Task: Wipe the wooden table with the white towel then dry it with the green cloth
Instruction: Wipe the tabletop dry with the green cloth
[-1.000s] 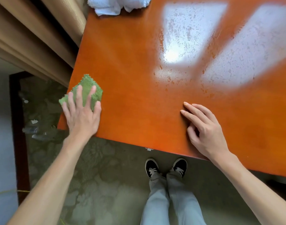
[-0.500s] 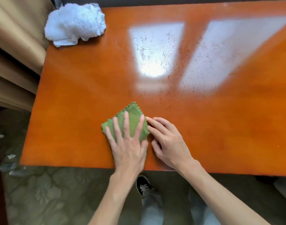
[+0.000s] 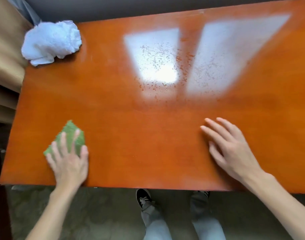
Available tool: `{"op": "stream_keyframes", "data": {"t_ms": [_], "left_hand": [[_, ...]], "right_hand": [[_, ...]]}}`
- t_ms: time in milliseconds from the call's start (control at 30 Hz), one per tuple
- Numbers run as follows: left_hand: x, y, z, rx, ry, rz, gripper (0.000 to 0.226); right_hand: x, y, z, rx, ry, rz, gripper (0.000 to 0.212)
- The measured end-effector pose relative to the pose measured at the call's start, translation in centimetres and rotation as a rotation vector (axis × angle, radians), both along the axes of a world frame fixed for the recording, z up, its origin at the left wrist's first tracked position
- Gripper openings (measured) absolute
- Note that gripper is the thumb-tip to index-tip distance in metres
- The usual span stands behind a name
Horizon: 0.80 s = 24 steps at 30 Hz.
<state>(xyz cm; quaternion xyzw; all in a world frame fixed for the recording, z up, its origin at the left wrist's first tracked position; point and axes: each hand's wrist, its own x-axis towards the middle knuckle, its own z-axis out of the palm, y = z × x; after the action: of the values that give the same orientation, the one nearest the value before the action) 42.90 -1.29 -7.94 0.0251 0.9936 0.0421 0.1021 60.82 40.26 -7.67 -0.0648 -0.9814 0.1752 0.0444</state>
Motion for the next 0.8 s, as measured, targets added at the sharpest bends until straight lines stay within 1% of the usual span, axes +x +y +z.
{"op": "stream_keyframes", "data": {"t_ms": [67,133,233,300,367,433,533,600,667,733,800], "left_hand": [[-2.3,-0.6,0.3,-0.011,0.006,0.135,0.068],[-3.5,0.0,0.4,-0.019,-0.01,0.254,0.073],[-3.0,2.6,-0.1,-0.031,0.019,0.338,0.059],[-1.3,5.1,-0.4,-0.016,0.028,0.34,0.054],[1.1,8.2,-0.7,-0.005,0.028,0.247,0.055],[4.0,12.1,-0.7,0.006,0.012,0.116,0.062],[9.3,18.9,-0.7,-0.027,0.0,-0.07,0.065],[13.4,23.7,-0.4,-0.055,0.02,-0.235,0.07],[17.0,27.4,0.1,-0.074,-0.019,-0.399,0.075],[18.6,28.5,0.2,-0.069,-0.039,-0.496,0.075],[17.5,27.0,0.0,-0.041,-0.033,-0.483,0.07]], "right_hand": [[0.9,2.1,-0.4,0.029,-0.028,-0.078,0.051],[1.4,2.7,-1.1,0.051,-0.047,-0.093,0.052],[1.6,2.4,-1.8,0.055,-0.04,-0.13,0.053],[1.5,2.4,-1.9,0.026,-0.028,-0.151,0.053],[1.5,2.5,-1.8,0.017,-0.02,-0.147,0.052],[1.5,2.6,-1.8,0.006,-0.015,-0.145,0.052],[1.4,2.5,-1.9,-0.032,0.009,-0.159,0.052],[1.4,2.6,-1.8,-0.052,0.029,-0.171,0.053],[1.5,2.7,-1.8,-0.068,0.049,-0.166,0.053],[1.6,2.8,-1.8,-0.086,0.058,-0.158,0.052],[1.6,2.9,-1.9,-0.099,0.054,-0.162,0.051]]}}
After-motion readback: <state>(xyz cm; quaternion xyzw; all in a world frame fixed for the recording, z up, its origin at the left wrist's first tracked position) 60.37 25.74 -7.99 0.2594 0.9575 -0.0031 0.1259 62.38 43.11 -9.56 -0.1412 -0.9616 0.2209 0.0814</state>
